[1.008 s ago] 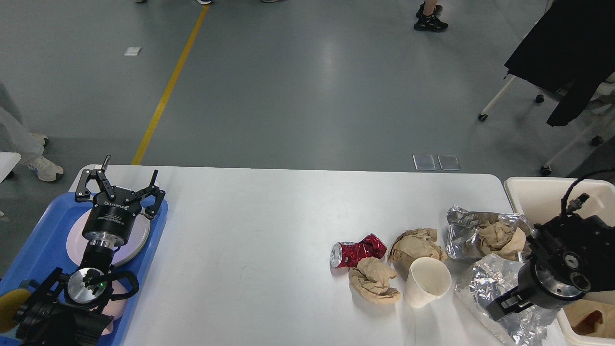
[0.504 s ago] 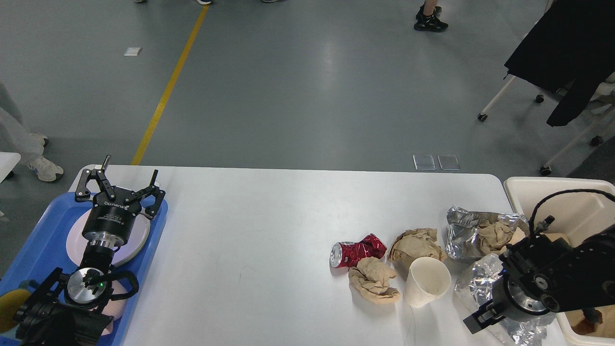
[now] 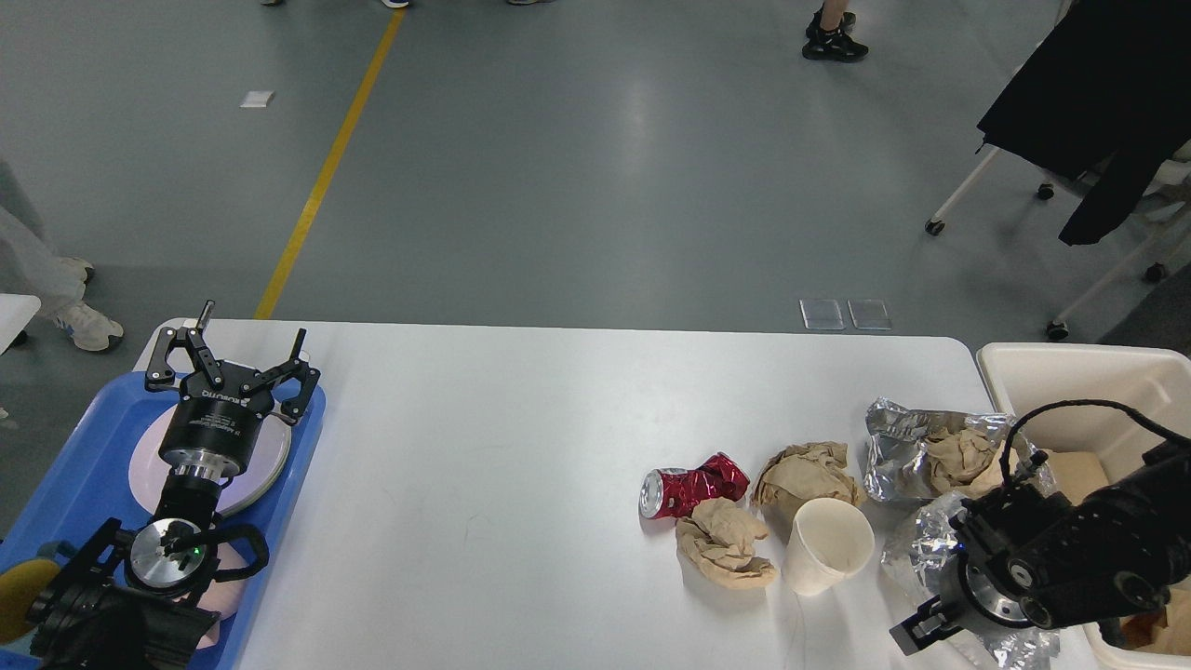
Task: Tidy desktop
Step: 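Grasp the foil wrapper with the right gripper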
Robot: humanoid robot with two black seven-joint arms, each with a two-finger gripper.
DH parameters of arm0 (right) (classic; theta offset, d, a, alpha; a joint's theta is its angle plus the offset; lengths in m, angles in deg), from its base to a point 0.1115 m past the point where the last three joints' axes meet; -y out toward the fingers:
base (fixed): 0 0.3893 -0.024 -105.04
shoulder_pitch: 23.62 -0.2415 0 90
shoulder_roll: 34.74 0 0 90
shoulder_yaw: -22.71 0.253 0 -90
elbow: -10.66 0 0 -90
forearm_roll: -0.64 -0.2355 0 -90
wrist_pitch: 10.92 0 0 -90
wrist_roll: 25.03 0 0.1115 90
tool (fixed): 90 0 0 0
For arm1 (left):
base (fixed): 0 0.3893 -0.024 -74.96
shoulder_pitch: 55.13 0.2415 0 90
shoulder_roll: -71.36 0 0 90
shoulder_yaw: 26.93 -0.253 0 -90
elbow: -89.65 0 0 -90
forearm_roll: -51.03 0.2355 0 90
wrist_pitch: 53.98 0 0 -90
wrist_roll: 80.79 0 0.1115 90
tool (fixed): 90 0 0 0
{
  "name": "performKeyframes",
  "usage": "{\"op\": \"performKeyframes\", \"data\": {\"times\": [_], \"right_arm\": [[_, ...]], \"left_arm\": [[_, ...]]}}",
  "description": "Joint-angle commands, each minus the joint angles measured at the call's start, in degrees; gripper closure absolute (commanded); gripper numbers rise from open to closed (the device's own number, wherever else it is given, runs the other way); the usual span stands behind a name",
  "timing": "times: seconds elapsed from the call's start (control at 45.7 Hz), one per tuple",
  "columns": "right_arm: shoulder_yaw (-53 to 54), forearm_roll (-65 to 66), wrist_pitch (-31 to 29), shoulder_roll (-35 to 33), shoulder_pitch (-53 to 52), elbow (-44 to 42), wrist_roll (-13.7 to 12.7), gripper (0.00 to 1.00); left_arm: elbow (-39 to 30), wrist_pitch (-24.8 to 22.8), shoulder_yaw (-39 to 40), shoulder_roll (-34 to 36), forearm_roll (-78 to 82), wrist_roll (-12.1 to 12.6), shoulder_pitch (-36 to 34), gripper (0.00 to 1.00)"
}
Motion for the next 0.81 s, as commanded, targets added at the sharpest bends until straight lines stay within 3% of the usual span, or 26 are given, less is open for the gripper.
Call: {"op": "performKeyframes", "data": {"times": [0.0, 0.263, 0.438, 0.789], "right_arm": [[0.0, -2.3, 0.0, 0.0, 0.1, 0.0, 0.1, 0.73], [0.0, -3.6, 0.1, 0.2, 1.4, -2.0, 0.1, 0.73], [0.0, -6.6, 0.0, 0.1, 1.8, -2.3, 0.2, 1.0], [0.0, -9.9, -0.1, -0.3, 2.0, -2.0, 0.2, 1.0]], "left_arm": [[0.0, 0.0, 0.0, 0.0, 0.0, 0.0, 0.0, 0.03], [0.0, 0.0, 0.0, 0.0, 0.0, -0.1, 0.0, 0.03], [0.0, 0.0, 0.0, 0.0, 0.0, 0.0, 0.0, 0.03], [0.0, 0.0, 0.0, 0.0, 0.0, -0.1, 0.0, 0.03]]}}
